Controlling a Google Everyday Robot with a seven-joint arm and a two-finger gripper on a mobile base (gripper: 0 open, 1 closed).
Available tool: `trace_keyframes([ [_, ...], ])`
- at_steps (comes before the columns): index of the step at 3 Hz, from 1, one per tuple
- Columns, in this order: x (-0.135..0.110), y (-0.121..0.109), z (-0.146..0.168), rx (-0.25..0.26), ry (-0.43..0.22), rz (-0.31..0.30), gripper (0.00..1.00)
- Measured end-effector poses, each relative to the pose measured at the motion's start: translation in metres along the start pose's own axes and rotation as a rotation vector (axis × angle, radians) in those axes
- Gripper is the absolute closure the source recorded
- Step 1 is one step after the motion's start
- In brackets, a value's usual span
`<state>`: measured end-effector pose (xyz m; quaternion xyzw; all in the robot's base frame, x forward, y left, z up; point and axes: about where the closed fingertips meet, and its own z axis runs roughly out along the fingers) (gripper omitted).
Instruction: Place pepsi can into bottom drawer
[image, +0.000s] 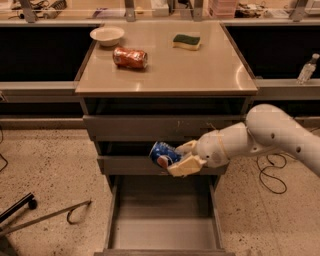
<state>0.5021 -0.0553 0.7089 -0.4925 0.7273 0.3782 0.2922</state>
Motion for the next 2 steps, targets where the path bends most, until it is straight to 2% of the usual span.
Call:
trace_keyframes([
  [1, 0.0227, 0.0075, 0.0316, -0.016, -0.02, 0.051, 1.0],
  [2, 0.0229, 0.0074, 0.0318, -0.016, -0.02, 0.051, 1.0],
])
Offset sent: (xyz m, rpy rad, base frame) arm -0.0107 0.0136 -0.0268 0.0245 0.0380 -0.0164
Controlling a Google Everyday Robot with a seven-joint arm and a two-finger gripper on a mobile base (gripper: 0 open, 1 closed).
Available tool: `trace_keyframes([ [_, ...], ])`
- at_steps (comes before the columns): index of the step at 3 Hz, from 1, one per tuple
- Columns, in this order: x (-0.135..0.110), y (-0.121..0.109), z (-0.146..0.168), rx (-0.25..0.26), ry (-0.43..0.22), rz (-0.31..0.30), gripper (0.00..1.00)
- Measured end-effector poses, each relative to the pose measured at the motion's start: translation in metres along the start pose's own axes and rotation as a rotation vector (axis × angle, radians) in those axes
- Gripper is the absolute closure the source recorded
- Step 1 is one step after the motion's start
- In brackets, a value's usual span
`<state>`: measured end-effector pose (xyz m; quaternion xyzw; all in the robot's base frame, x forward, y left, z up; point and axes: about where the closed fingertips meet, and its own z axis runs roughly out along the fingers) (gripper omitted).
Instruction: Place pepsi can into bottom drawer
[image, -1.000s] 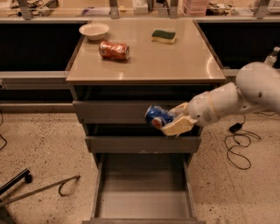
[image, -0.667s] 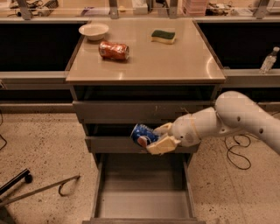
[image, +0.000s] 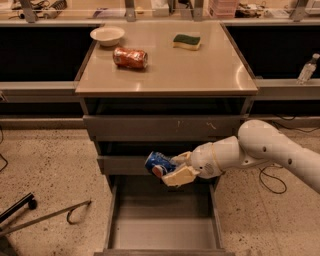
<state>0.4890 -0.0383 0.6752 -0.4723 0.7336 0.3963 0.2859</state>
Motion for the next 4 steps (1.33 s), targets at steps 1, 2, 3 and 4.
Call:
trace_keyframes([
  [1, 0.034, -0.012, 0.03, 0.004, -0.023, 0.003, 1.0],
  [2, 0.099, -0.044, 0.073, 0.022, -0.017, 0.035, 1.0],
  [3, 0.167, -0.085, 0.104, 0.095, -0.013, 0.101, 1.0],
  [4, 0.228, -0.109, 0.135, 0.107, -0.037, 0.176, 1.0],
])
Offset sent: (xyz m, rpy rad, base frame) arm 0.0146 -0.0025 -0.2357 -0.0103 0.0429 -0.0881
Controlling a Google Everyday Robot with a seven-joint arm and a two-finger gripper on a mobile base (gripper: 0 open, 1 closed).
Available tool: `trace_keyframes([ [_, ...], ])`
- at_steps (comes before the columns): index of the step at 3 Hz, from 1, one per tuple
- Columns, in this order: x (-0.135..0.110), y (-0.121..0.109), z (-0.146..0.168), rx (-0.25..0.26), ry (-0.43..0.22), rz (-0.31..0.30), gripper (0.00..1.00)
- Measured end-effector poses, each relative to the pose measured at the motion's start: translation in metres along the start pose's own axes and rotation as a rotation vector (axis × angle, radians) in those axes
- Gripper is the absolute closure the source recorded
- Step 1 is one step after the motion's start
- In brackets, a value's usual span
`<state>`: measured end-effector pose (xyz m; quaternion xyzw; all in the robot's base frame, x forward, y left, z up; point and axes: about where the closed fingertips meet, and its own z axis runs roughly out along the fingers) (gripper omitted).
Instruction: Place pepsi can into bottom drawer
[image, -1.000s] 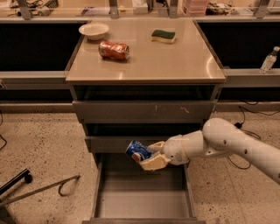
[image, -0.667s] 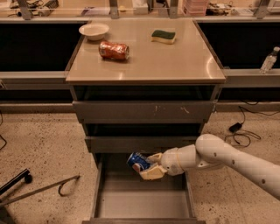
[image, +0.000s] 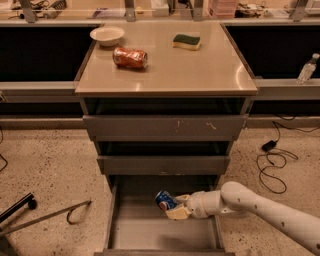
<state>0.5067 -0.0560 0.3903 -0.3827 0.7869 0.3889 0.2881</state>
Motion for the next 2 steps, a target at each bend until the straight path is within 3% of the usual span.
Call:
trace_keyframes([
  [1, 0.0, 0.0, 0.0, 0.0, 0.0, 0.0, 1.0],
  [2, 0.032, -0.021, 0.025, 0.058, -0.017, -0.012, 1.0],
])
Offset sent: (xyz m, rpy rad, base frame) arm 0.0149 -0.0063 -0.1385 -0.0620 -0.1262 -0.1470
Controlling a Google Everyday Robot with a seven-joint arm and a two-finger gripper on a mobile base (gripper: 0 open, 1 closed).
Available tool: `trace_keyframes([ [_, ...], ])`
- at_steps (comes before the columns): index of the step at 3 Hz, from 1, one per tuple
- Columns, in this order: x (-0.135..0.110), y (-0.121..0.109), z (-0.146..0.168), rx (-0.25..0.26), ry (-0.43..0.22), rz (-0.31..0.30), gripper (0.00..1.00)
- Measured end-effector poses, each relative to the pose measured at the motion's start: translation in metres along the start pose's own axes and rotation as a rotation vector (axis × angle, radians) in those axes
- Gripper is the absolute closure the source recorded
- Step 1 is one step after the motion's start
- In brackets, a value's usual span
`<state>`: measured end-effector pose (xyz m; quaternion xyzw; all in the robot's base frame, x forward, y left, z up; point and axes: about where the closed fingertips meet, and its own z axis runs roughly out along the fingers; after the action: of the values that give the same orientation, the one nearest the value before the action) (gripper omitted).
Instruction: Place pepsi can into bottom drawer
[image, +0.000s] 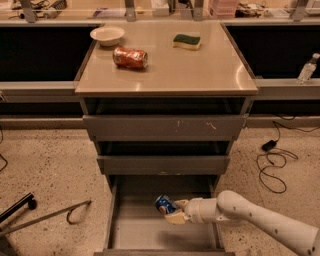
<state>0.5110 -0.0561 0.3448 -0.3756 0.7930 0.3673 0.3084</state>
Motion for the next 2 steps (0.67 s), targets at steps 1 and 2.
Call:
trace_keyframes([
  [1, 0.052, -0.04, 0.044, 0.064, -0.026, 0.0, 1.0],
  [2, 0.098, -0.083, 0.082, 0.113, -0.044, 0.038, 1.0],
])
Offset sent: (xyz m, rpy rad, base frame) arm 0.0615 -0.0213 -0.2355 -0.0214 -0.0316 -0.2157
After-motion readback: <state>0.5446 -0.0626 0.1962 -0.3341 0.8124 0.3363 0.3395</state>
